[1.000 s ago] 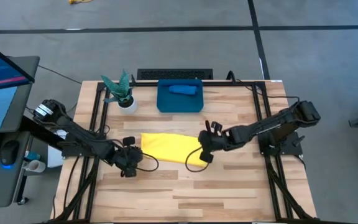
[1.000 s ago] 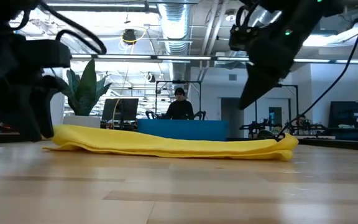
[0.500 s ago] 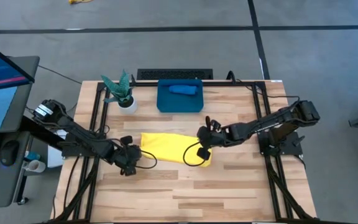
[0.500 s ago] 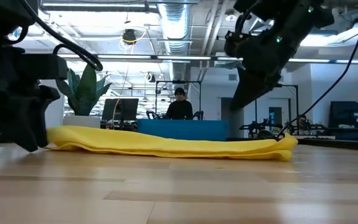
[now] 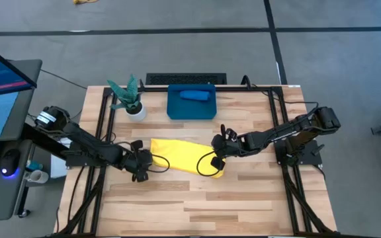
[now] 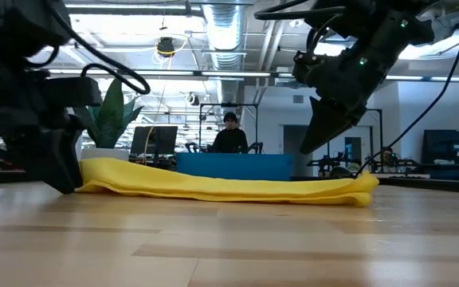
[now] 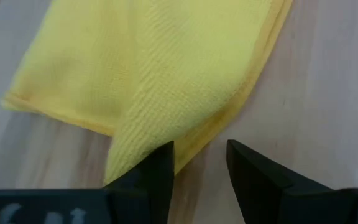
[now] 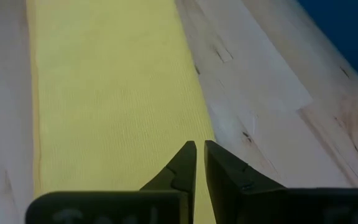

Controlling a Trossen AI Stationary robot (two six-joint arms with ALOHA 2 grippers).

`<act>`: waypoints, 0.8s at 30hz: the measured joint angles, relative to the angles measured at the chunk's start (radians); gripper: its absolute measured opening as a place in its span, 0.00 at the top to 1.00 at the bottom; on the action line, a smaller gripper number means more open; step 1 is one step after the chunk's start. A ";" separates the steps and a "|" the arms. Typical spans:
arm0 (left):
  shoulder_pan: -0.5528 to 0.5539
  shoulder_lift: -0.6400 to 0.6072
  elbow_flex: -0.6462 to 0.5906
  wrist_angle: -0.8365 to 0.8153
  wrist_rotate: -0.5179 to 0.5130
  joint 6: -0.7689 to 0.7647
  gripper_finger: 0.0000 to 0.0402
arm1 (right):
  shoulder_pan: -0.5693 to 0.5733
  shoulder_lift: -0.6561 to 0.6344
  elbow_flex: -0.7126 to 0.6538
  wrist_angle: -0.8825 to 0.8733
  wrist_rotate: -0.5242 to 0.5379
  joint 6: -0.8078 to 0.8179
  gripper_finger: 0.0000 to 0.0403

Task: Roll microfiber towels into tight, uniform cylinder then place into a basket
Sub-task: Fold the yellow microfiber towel

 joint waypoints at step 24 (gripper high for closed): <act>0.048 0.000 -0.017 0.017 0.168 -0.139 0.65 | -0.002 0.150 0.003 -0.022 -0.155 0.097 0.87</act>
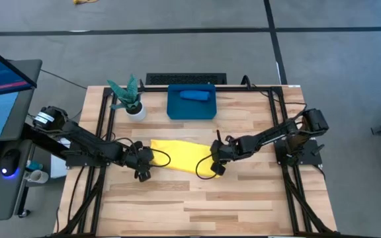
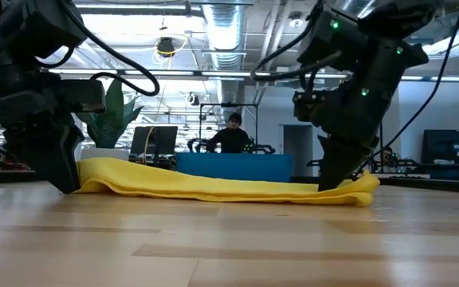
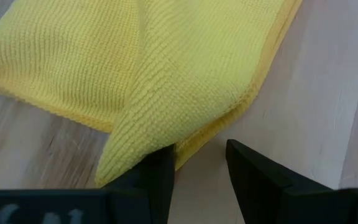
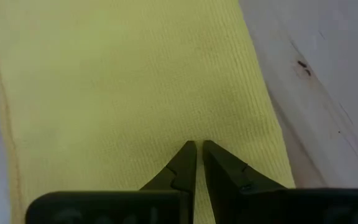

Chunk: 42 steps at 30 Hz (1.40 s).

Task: Roll microfiber towels into tight, uniform cylinder then place into a basket
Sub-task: Fold the yellow microfiber towel

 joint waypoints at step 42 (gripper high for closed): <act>-0.089 -0.163 0.130 -0.147 0.131 -0.216 0.65 | 0.020 0.010 0.067 -0.059 -0.027 0.016 0.87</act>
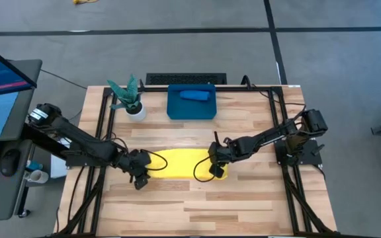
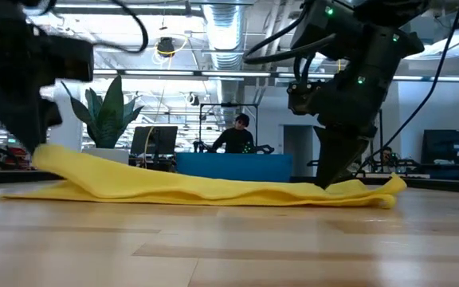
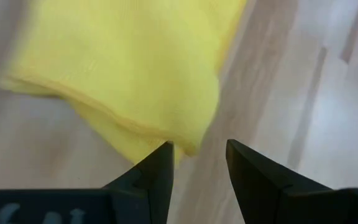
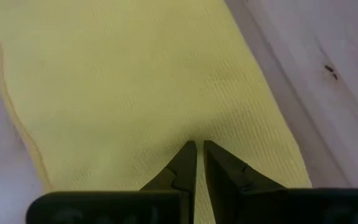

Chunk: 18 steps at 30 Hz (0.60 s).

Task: Roll microfiber towels into tight, uniform cylinder then place into a basket
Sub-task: Fold the yellow microfiber towel

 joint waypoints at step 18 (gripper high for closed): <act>0.120 0.061 -0.009 0.052 -0.214 0.208 0.65 | -0.001 -0.001 0.002 -0.014 0.009 0.000 0.87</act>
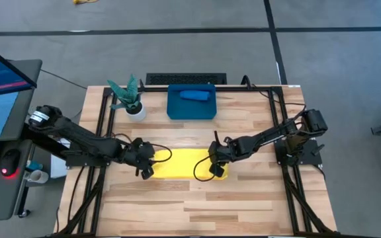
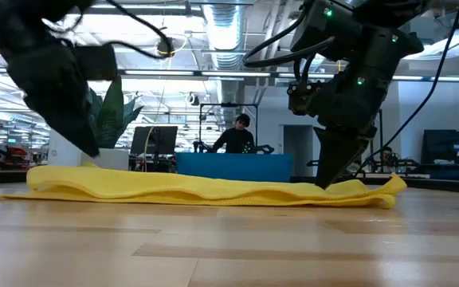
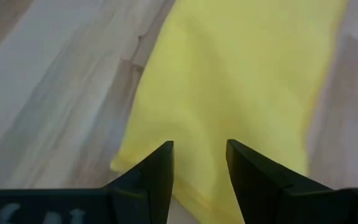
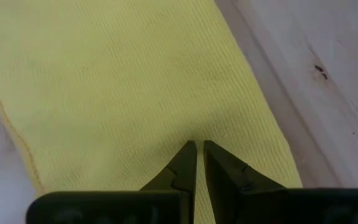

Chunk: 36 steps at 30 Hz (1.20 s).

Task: Roll microfiber towels into tight, uniform cylinder then place into a basket
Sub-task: Fold the yellow microfiber towel

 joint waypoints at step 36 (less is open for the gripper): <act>0.130 -0.018 -0.004 -0.072 0.078 0.034 0.65 | 0.038 -0.036 0.004 -0.014 0.001 0.000 0.87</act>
